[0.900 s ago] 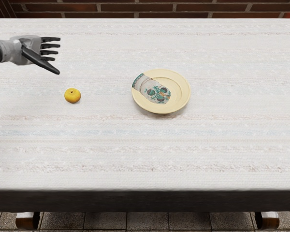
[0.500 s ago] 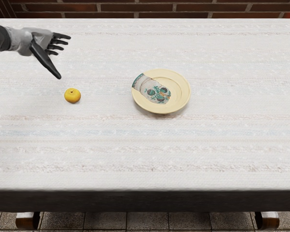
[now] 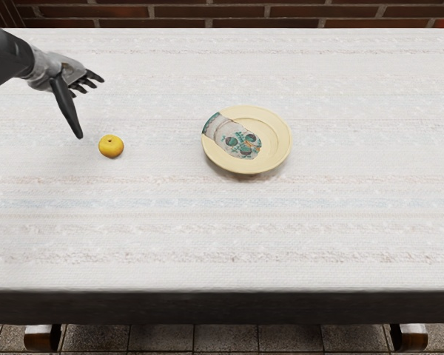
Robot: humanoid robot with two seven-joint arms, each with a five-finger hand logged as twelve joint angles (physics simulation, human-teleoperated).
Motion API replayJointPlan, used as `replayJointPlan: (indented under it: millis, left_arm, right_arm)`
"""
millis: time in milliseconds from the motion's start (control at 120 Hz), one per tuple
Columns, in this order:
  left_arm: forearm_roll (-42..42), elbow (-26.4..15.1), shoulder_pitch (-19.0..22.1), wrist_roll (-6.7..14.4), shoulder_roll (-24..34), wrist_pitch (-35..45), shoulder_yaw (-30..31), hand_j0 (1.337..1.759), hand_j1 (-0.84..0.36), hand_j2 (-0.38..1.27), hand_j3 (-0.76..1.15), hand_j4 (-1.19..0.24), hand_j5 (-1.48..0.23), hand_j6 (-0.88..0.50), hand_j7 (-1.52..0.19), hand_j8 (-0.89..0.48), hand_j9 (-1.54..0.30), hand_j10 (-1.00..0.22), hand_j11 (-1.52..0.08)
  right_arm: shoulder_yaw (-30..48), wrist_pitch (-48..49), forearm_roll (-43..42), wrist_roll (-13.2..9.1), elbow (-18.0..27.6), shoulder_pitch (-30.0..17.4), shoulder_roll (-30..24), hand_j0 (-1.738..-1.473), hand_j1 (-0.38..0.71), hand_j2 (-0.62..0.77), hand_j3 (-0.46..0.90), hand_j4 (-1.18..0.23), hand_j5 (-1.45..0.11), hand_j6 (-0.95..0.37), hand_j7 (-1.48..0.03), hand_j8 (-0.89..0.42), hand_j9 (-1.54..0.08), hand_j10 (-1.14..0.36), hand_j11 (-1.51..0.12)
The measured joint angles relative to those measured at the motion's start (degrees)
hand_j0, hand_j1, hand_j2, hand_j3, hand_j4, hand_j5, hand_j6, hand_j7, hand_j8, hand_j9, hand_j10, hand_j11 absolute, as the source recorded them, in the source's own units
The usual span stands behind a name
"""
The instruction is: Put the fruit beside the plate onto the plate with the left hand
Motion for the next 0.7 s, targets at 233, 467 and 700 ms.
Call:
replayJointPlan:
  millis: [233, 467, 700]
  left_arm:
    - [-0.5, -5.5, -4.2, 0.9, -0.7, 0.0, 8.5, 1.658, 0.35, 0.0, 0.0, 0.0, 0.0, 0.0, 0.0, 0.0, 0.0, 0.0, 0.0]
    - [-1.3, -11.4, -7.5, 2.7, -1.9, 0.0, 15.7, 1.658, 0.35, 0.0, 0.0, 0.0, 0.0, 0.0, 0.0, 0.0, 0.0, 0.0, 0.0]
    - [-6.8, -20.4, -11.5, 4.7, -2.1, 9.9, 25.2, 1.658, 0.35, 0.0, 0.0, 0.0, 0.0, 0.0, 0.0, 0.0, 0.0, 0.0, 0.0]
  right_arm:
    - [0.0, 0.0, 0.0, 0.0, 0.0, 0.0, 0.0, -1.658, -0.32, 0.0, 0.0, -0.02, -0.03, -0.02, -0.03, -0.02, -0.03, -0.02, -0.03]
    - [0.0, 0.0, 0.0, 0.0, 0.0, 0.0, 0.0, -1.658, -0.32, 0.0, 0.0, -0.02, -0.03, -0.02, -0.03, -0.02, -0.03, -0.02, -0.03]
    - [0.0, 0.0, 0.0, 0.0, 0.0, 0.0, 0.0, -1.658, -0.32, 0.0, 0.0, -0.02, -0.03, -0.02, -0.03, -0.02, -0.03, -0.02, -0.03]
